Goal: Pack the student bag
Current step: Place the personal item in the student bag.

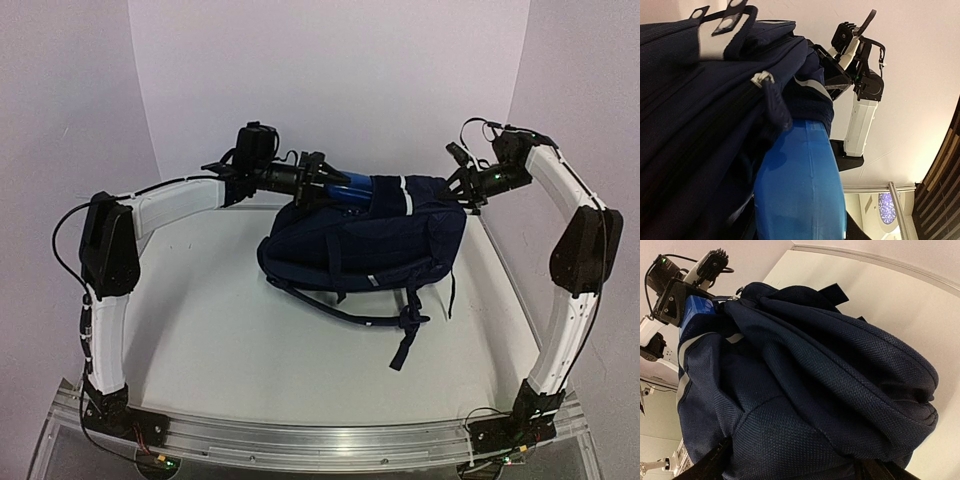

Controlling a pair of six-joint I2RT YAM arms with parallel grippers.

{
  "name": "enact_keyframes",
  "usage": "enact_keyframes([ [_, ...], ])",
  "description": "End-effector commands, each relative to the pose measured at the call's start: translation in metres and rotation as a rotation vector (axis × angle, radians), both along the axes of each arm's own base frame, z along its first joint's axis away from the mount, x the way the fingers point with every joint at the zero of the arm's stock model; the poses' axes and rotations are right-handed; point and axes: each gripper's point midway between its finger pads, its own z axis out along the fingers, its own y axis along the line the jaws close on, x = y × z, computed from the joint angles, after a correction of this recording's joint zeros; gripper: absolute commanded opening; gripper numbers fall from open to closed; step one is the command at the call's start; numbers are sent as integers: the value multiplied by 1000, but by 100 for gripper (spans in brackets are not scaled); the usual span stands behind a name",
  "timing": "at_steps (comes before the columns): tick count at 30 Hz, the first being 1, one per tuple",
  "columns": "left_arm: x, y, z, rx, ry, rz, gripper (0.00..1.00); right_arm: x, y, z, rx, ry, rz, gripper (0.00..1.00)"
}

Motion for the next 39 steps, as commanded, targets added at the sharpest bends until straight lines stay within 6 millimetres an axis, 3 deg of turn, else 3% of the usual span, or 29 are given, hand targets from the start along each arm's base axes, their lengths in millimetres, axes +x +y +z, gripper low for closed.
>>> enact_keyframes([
  [1, 1, -21, -47, 153, 82, 12, 13, -9, 21, -15, 18, 130, 31, 79],
  [4, -1, -10, -47, 193, 66, 54, 33, -5, 19, -19, 0, 138, 14, 77],
  [7, 5, 20, -40, 257, 34, 165, 55, 1, 16, -26, -32, 148, -13, 75],
  [10, 10, 51, -34, 340, -6, 265, 65, 6, 14, -30, -42, 160, -37, 74],
  [14, 3, 75, -35, 448, -24, 313, 71, 9, 14, -31, -44, 154, -51, 74],
  [21, -3, 78, -29, 432, -47, 319, 66, 9, 14, -30, -43, 145, -51, 74],
  [26, -3, 62, -21, 361, -68, 269, 55, 6, 14, -28, -45, 140, -47, 75],
  [30, -8, 49, -12, 294, -83, 223, 40, 4, 14, -27, -45, 139, -45, 75],
  [34, -19, 33, -1, 214, -95, 144, 36, 3, 16, -26, -40, 138, -40, 75],
  [39, -25, 17, -1, 176, -100, 86, 32, -1, 20, -25, -30, 139, -28, 76],
])
